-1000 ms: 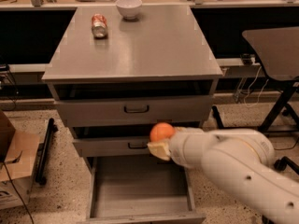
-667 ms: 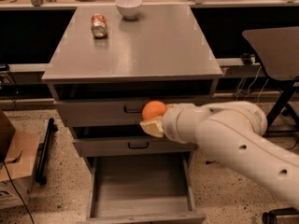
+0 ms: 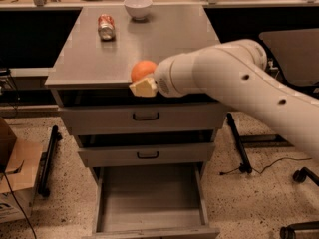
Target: Pick orange from bottom drawer and place on counter
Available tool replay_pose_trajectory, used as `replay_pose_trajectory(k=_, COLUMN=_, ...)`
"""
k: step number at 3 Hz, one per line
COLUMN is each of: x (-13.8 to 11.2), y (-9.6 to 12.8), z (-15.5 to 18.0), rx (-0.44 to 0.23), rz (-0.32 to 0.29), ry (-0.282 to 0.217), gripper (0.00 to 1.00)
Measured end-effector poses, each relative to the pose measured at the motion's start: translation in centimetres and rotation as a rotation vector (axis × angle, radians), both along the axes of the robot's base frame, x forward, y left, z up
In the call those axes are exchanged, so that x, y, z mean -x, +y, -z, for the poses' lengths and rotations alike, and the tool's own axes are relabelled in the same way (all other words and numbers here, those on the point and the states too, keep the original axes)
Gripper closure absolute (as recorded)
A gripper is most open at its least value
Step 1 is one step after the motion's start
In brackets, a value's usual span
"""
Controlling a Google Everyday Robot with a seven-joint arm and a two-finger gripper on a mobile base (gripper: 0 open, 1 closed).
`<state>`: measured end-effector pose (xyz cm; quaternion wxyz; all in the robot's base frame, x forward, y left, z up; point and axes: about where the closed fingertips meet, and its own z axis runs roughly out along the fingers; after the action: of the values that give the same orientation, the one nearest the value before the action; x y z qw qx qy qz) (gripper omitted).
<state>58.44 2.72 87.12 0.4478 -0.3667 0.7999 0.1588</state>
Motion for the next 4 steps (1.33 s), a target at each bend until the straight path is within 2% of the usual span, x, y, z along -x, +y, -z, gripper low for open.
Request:
replay_pose_trajectory(k=2, x=-4.6, y=2.5, z=-6.5, rx=-0.034, rz=-0.05, ry=-0.037, gripper=1.0)
replay_pose_trajectory(k=4, x=-4.6, y=2.4, z=-6.2, rx=-0.055, rz=-0.064, ry=-0.025, gripper=1.0)
